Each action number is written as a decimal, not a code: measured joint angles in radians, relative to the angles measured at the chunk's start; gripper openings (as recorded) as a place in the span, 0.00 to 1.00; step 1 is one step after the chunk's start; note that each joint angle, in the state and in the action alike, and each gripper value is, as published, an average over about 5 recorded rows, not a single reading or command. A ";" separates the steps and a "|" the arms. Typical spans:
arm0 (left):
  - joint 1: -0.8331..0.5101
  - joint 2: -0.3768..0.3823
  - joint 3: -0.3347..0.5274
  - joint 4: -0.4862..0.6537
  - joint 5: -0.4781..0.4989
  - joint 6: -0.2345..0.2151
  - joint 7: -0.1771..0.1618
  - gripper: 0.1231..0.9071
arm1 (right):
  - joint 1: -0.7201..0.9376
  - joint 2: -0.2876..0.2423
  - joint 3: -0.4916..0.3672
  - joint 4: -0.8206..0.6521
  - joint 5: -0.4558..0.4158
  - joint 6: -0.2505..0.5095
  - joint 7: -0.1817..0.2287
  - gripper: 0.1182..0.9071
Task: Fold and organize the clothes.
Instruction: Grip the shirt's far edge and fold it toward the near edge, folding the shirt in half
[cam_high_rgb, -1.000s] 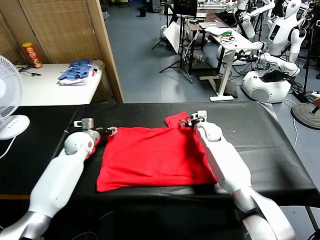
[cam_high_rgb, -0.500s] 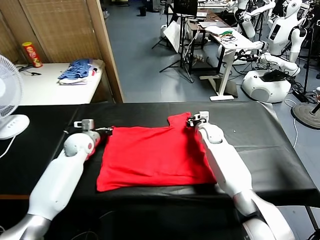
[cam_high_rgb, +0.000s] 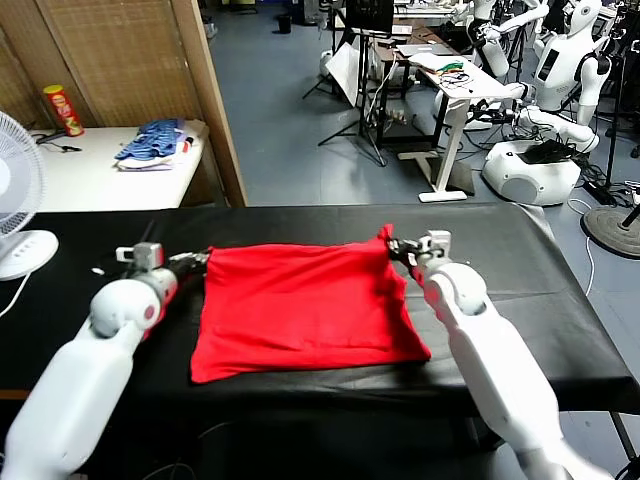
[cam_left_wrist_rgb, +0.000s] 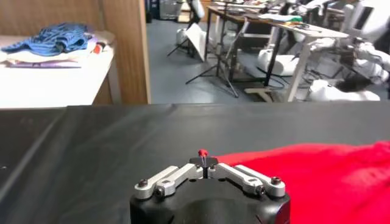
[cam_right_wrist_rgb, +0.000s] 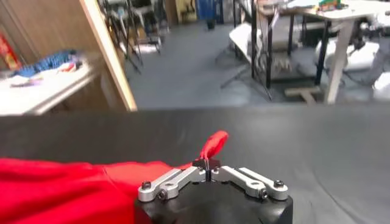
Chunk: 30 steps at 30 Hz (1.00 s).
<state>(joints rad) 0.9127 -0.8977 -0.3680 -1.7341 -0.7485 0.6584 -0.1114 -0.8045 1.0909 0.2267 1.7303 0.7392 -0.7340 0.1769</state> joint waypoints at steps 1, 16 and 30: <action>0.024 0.011 -0.008 -0.023 0.001 0.002 -0.004 0.00 | -0.017 -0.012 0.003 0.025 0.002 -0.003 0.002 0.01; 0.315 0.057 -0.134 -0.255 0.077 0.037 -0.024 0.00 | -0.197 -0.105 0.030 0.222 -0.010 -0.002 0.009 0.01; 0.443 0.033 -0.152 -0.342 0.104 0.078 -0.024 0.13 | -0.302 -0.135 0.079 0.270 -0.041 -0.002 -0.063 0.26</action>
<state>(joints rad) 1.3552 -0.8646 -0.5203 -2.0757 -0.6448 0.7368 -0.1350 -1.1065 0.9556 0.3052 2.0004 0.6984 -0.7364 0.1135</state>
